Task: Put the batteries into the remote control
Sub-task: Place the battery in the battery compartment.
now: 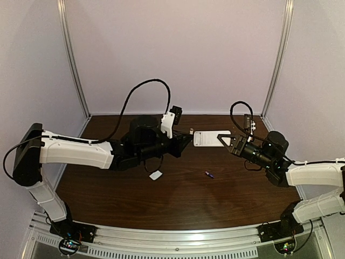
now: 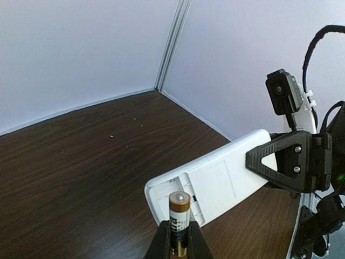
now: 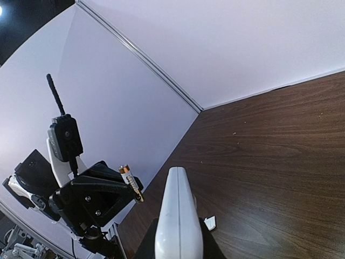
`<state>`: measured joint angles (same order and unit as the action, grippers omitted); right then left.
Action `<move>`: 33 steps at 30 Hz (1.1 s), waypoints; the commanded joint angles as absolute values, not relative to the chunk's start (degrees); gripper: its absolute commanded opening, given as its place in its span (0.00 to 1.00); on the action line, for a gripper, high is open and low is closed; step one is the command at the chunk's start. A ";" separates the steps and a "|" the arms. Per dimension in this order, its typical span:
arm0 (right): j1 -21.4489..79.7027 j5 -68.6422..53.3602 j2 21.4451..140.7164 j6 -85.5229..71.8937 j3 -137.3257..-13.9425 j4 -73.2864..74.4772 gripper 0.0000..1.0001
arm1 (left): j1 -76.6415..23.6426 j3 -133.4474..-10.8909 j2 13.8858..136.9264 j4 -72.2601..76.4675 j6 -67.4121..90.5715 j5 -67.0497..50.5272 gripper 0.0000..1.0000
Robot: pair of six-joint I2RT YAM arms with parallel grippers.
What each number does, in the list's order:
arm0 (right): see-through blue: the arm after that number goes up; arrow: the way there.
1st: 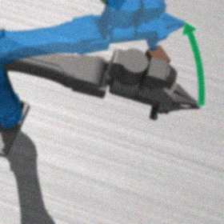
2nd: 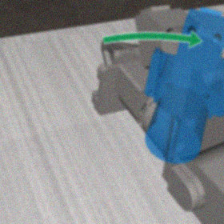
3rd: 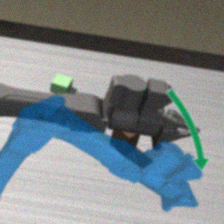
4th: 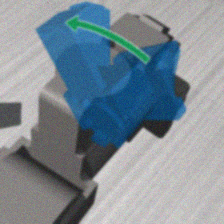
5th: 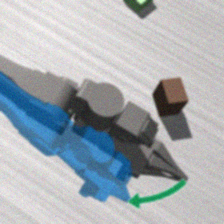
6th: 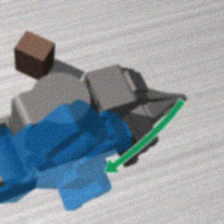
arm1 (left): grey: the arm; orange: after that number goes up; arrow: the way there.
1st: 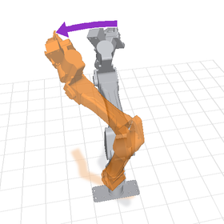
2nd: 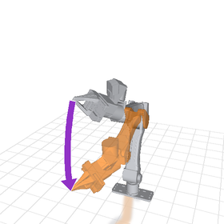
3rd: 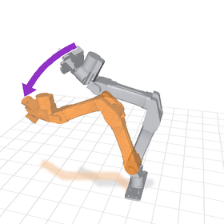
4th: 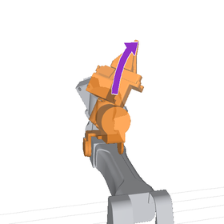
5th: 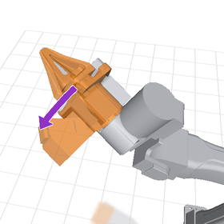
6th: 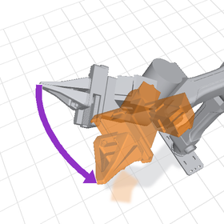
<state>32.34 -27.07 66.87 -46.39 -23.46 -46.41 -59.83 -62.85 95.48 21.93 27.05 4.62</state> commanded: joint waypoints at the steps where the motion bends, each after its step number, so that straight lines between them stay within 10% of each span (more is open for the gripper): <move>1: 33.19 -24.70 68.40 -48.87 -24.97 -49.84 0.00 | -59.68 -62.05 97.48 27.38 26.49 6.44 0.00; 33: 35.60 -22.87 71.11 -54.51 -24.79 -50.26 0.00 | -59.67 -65.19 103.40 29.01 23.96 9.28 0.00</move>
<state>35.03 -23.11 70.91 -53.65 -23.53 -49.06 -59.83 -63.46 102.15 27.09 24.93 7.94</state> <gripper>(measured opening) 0.162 0.076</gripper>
